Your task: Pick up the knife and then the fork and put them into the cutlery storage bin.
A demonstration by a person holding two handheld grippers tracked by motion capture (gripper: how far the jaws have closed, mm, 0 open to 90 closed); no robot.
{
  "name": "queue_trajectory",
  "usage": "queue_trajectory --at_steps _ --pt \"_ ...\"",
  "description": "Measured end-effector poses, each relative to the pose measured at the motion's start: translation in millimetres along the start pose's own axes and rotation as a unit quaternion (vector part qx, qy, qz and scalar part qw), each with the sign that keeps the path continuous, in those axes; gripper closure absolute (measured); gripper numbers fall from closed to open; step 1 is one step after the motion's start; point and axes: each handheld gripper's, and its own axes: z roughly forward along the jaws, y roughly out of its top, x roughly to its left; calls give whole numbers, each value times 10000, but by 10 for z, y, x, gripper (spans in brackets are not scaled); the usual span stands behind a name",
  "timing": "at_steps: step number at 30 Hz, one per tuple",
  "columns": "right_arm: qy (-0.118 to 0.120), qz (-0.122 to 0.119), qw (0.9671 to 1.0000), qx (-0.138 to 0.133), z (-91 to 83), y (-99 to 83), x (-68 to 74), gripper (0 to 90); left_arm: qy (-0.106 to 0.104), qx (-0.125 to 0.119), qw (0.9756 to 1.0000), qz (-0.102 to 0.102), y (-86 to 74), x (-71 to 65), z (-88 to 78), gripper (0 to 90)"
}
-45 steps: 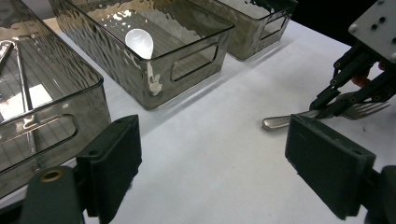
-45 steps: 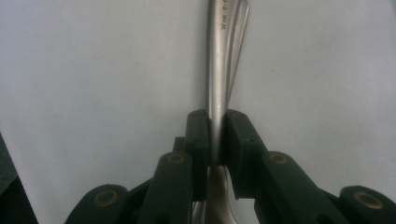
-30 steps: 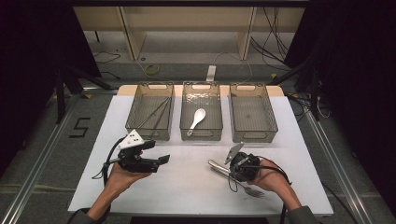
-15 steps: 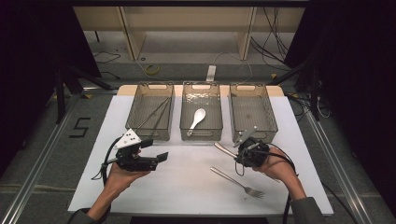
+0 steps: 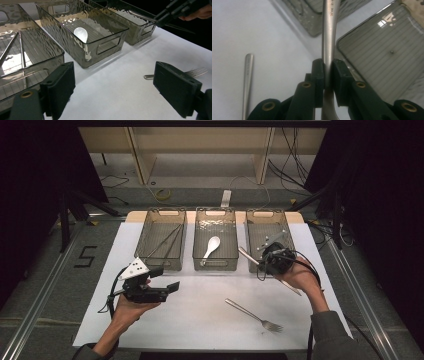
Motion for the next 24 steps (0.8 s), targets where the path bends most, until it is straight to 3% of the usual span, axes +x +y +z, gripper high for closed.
queue_trajectory --at_steps 8,12,16,24 --pt "-121 179 9998 51 73 183 -229 808 10 -15 10000 -13 0 0 -1 171" --pt "-153 380 9992 2 93 268 -362 807 8 -10 10000 -15 0 2 -3 171" --pt "-258 491 9985 44 119 350 -482 807 -72 -98 9998 -147 8 13 -15 171" --pt "-348 719 9968 24 163 422 -661 807 -55 -115 9998 -139 8 13 -16 170"
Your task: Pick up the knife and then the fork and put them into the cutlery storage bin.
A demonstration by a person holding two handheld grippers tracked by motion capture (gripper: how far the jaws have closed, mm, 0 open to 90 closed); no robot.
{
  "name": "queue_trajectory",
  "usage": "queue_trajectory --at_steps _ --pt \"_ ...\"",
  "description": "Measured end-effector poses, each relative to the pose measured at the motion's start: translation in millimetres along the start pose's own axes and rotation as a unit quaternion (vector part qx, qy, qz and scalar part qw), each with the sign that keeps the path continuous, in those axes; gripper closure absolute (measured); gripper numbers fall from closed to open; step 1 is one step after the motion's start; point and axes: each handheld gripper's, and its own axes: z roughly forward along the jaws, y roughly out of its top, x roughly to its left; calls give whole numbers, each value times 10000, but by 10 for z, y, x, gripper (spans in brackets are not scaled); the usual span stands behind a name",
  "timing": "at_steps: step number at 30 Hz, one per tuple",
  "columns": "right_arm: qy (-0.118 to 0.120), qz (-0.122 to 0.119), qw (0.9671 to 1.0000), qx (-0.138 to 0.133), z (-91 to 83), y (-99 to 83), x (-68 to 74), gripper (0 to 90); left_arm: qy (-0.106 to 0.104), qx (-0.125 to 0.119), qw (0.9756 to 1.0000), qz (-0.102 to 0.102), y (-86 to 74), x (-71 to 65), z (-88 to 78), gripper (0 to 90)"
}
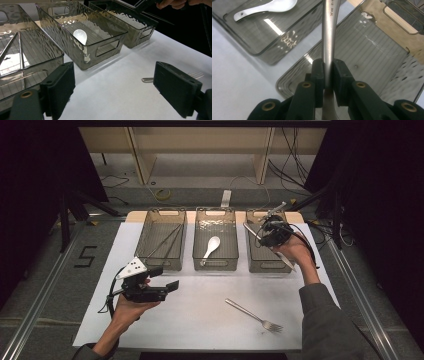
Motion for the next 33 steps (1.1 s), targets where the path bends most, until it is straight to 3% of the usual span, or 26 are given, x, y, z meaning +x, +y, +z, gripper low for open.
queue_trajectory --at_steps 19,33 --pt "-210 504 9984 157 220 163 -345 807 0 -12 10000 -32 3 -8 14 170" --pt "-288 658 9971 244 333 243 -438 806 -35 5 10000 -43 5 -18 30 170"
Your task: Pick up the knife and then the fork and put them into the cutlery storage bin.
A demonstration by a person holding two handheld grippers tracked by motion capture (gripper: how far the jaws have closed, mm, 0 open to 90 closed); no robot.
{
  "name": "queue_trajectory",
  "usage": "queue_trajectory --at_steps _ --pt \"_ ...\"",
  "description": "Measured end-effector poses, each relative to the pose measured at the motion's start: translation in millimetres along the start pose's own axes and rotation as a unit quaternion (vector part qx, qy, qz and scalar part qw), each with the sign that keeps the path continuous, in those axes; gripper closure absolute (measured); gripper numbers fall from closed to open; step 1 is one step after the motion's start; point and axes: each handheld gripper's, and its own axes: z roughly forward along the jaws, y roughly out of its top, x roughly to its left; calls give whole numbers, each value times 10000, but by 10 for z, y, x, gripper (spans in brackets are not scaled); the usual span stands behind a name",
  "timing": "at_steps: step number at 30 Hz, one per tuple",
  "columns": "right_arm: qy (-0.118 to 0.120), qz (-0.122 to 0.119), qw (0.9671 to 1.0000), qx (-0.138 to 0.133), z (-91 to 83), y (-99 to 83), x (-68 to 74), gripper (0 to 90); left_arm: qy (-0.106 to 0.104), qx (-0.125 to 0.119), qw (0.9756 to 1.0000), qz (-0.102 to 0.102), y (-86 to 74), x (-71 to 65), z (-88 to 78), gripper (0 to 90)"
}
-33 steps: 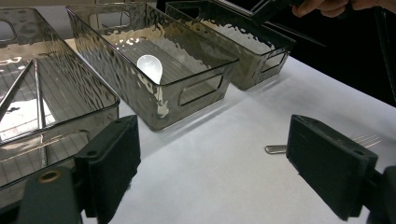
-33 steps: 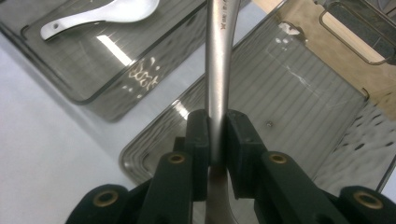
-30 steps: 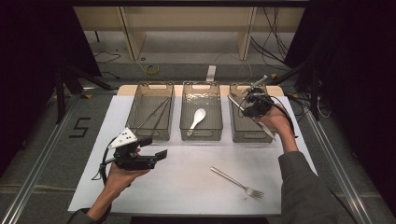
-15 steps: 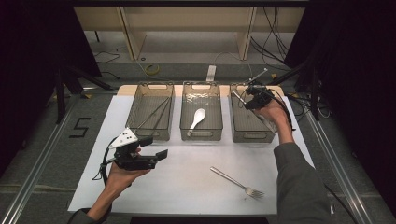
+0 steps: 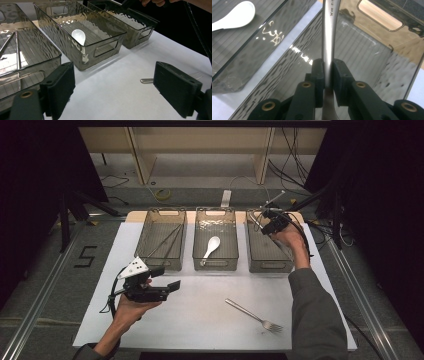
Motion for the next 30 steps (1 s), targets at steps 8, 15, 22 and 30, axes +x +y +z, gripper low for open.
queue_trajectory --at_steps 8,15,22,30 --pt "-77 38 10000 41 23 14 -52 806 -1 29 10000 20 -1 -4 3 170" --pt "-112 92 9999 54 46 11 -73 806 -9 22 10000 16 0 -3 3 170" --pt "-145 123 9997 119 114 23 -50 805 -12 20 10000 36 -1 -8 0 170" --pt "-162 114 9997 136 197 53 -20 804 -20 15 10000 49 0 -15 0 170"
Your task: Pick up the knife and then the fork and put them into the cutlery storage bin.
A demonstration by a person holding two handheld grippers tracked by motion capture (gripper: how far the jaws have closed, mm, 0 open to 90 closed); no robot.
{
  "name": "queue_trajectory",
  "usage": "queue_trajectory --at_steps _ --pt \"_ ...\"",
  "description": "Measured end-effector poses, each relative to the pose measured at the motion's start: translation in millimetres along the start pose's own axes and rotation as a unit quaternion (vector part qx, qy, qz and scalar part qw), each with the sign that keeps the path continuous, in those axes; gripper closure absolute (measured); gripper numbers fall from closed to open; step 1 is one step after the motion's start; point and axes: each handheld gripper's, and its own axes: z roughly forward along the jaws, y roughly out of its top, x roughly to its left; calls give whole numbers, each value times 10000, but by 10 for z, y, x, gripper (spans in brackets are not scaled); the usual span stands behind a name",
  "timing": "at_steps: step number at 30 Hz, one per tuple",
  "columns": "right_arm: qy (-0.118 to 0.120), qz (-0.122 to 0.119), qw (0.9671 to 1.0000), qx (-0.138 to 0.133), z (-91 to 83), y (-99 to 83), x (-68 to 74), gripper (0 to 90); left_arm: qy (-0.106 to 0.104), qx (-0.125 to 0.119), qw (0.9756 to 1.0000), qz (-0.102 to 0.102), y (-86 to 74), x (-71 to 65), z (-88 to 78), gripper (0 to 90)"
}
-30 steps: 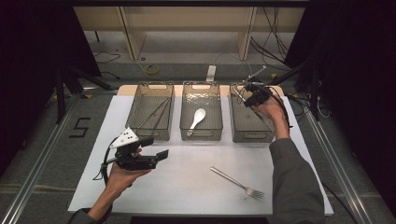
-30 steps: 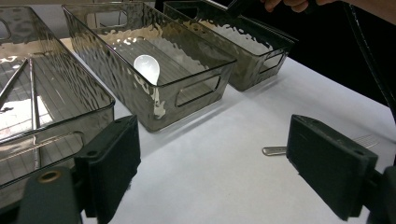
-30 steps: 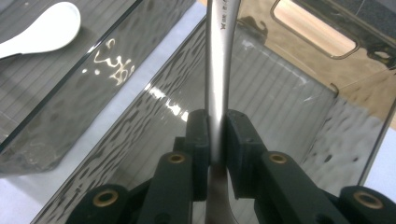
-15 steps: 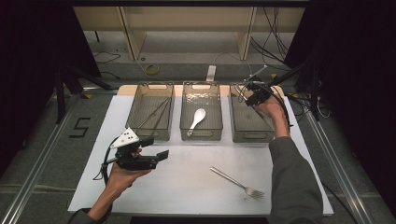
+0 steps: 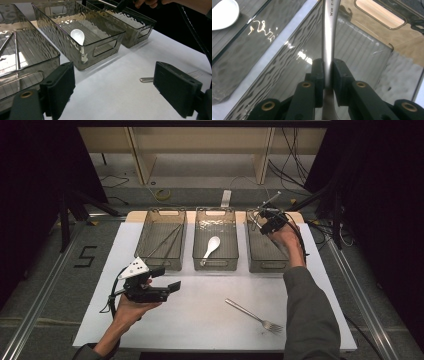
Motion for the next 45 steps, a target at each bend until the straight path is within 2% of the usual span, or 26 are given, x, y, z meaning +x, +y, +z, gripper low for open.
queue_trajectory --at_steps 5,7,10,17,19,21,23,25,30,33,37,45 --pt "-46 -11 10000 33 55 16 21 795 -7 12 10000 15 -1 -6 0 170" --pt "-39 31 10000 -8 63 25 27 764 0 4 10000 24 0 -4 -1 170" --pt "-63 71 9997 -246 -3 58 36 705 -6 -32 10000 3 0 -3 -7 170" --pt "2 141 9992 -374 -141 51 31 581 -3 -7 10000 31 0 -4 -6 170" --pt "133 96 9991 -400 -181 40 50 557 5 1 10000 29 -3 -4 -4 170" --pt "308 -6 9989 -358 -225 37 96 535 8 -1 10000 33 -1 1 -8 170" --pt "335 -110 9985 -415 -288 32 150 483 10 -3 10000 34 -2 2 -8 170" --pt "480 -169 9975 -483 -352 25 201 450 19 6 10000 41 -4 2 -8 170" --pt "545 -258 9964 -595 -499 -23 332 346 26 10 10000 40 -6 3 -11 168" --pt "637 -319 9950 -693 -583 -78 404 324 30 3 10000 31 -5 2 -13 167" --pt "624 -485 9937 -800 -694 -166 528 314 41 3 10000 29 -6 5 -15 167" --pt "787 -721 9887 -1052 -857 -342 758 315 49 20 10000 52 -9 4 -10 167"
